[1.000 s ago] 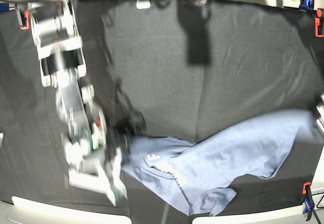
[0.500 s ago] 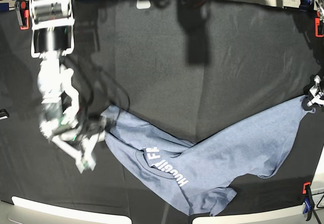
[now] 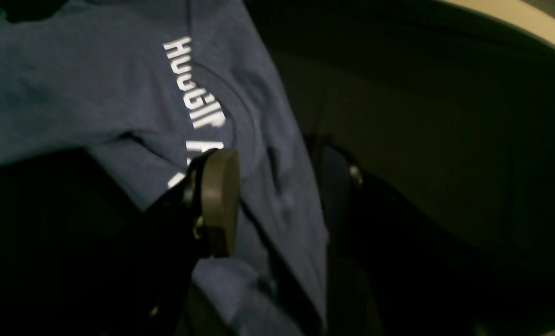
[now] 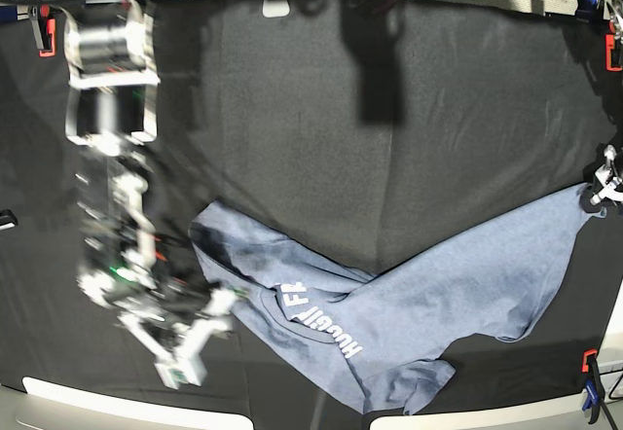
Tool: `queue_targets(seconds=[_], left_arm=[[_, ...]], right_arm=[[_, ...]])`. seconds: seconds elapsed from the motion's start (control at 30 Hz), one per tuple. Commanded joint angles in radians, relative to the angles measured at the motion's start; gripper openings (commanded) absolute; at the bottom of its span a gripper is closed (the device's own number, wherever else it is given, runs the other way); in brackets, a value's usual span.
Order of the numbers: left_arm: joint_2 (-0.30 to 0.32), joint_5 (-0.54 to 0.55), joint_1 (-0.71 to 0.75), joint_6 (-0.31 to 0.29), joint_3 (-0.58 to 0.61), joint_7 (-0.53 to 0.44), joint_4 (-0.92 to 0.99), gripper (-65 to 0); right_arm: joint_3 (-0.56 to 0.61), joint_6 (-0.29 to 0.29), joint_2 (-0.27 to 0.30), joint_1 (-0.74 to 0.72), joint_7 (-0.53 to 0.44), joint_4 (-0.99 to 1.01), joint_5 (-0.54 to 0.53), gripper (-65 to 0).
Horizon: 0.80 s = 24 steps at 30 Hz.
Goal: Layout the t-shirt on the table in an organized manner, then fold the t-shirt properly
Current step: 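Grasp the shirt edge near the printed lettering with the right gripper and pull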
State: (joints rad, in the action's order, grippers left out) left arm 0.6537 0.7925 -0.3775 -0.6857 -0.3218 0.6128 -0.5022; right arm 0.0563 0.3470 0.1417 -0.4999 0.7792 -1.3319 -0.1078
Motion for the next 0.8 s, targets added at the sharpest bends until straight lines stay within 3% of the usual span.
queue_targets(seconds=[0.0,0.17,0.33,0.57,0.77], left_arm=[[0.025,0.019,-0.022,-0.012,-0.005,-0.015,-0.017,-65.0],[0.025,0.019,-0.022,-0.012,-0.005,-0.014,-0.017,-65.0],[0.025,0.019,-0.022,-0.012,-0.005,-0.007,-0.017,-65.0],[0.025,0.020,-0.022,-0.012,-0.005,-0.007,-0.017,-65.0],[0.025,0.019,-0.022,-0.012,-0.005,-0.007,-0.017,-65.0]], right_arm=[[-0.003,-0.003,-0.023,-0.066,-0.046,0.023,0.034,-37.0],[-0.003,-0.003,-0.120,-0.234,-0.132,0.342,0.139,-37.0],[-0.003,-0.004,-0.176,-0.378,-0.220,0.644,0.246,-37.0],[0.098,-0.011,-0.175,-0.408,-0.229,0.786,0.332,-37.0],[0.156,-0.086,-0.175,-0.375,-0.205,0.851,0.399,-37.0]])
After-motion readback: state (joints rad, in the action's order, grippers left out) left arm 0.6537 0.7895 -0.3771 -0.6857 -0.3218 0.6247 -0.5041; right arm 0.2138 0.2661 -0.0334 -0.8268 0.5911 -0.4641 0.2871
